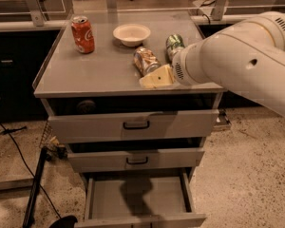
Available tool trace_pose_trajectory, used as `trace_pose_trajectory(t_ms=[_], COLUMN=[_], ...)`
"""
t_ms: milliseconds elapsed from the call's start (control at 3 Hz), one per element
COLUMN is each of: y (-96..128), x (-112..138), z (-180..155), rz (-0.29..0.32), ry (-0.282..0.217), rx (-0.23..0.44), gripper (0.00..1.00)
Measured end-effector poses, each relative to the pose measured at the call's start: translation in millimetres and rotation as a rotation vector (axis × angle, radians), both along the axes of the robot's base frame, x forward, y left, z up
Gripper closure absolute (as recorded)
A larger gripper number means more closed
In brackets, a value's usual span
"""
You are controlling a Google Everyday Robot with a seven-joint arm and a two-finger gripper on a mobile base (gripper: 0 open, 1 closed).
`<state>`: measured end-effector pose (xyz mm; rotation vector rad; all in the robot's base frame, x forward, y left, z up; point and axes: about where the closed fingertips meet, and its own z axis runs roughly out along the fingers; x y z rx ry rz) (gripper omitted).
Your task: Place orange can into bottom drawer
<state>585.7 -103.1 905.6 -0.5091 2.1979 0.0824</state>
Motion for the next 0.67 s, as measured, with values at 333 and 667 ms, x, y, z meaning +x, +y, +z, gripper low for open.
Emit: trace_pose_trajectory(t_ms=[333, 667], y=[4, 5], x=[17, 36], z=[-7, -18], rz=[-0.004, -0.016], ry=[-0.012, -0.004], rx=[-0.011, -0.025], gripper=[0.00, 0.00])
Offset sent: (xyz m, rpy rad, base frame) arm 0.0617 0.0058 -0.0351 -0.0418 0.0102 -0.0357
